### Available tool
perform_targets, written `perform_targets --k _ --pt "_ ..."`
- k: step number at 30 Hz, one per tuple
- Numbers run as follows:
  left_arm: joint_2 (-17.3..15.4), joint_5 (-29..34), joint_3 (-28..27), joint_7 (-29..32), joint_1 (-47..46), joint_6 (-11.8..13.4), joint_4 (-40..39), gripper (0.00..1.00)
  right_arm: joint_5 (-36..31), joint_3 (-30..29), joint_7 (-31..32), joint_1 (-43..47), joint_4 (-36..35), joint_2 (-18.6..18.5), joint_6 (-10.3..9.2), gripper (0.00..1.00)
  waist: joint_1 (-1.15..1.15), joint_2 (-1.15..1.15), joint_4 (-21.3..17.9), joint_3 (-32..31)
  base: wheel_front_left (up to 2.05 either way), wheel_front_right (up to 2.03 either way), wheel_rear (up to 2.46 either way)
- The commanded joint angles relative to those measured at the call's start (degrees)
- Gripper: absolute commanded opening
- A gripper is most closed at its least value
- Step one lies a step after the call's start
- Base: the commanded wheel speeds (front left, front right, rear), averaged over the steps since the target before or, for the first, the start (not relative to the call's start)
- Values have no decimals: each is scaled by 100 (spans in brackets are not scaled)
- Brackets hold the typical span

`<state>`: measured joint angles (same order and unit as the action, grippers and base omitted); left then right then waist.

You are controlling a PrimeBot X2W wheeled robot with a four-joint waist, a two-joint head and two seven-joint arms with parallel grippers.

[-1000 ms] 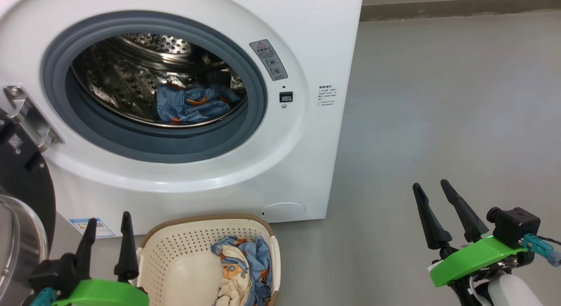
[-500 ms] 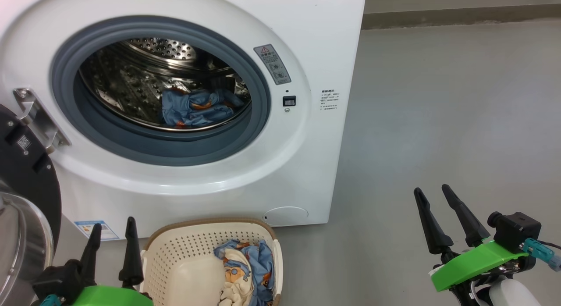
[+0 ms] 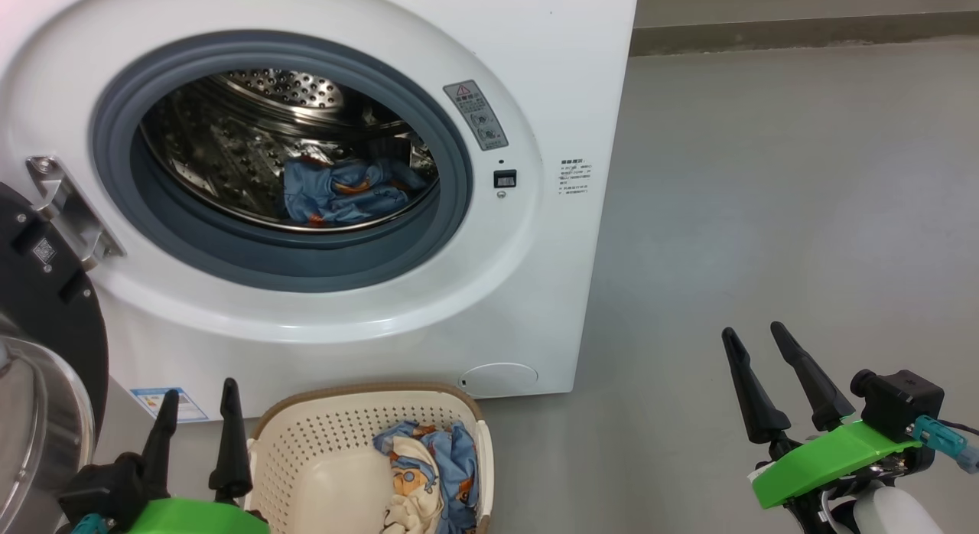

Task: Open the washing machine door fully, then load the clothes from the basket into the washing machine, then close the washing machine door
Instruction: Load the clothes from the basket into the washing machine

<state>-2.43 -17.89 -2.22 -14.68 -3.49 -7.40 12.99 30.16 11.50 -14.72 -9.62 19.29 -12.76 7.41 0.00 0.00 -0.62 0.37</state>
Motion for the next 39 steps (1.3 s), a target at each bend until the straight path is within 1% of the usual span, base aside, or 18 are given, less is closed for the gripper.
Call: perform_targets --k 1,23,30,39 --pt "-51 21 -188 -32 -101 -9 -168 100 14 102 -28 -24 -136 -37 8 100 0 0 -6 -1 0 0 0" --pt "-45 -37 -158 -32 -91 -9 -180 100 9 108 -28 -22 -162 -46 8 100 0 0 -21 72 0 0 0" --pt "-45 -64 -149 -32 -186 -8 -204 100 -18 73 -28 -96 -210 -52 8 100 0 0 -42 353 0 0 0" --pt "-45 -99 -24 -32 -443 -8 -10 100 -36 44 -28 -290 -268 -15 8 100 0 0 -212 861 0 0 0"
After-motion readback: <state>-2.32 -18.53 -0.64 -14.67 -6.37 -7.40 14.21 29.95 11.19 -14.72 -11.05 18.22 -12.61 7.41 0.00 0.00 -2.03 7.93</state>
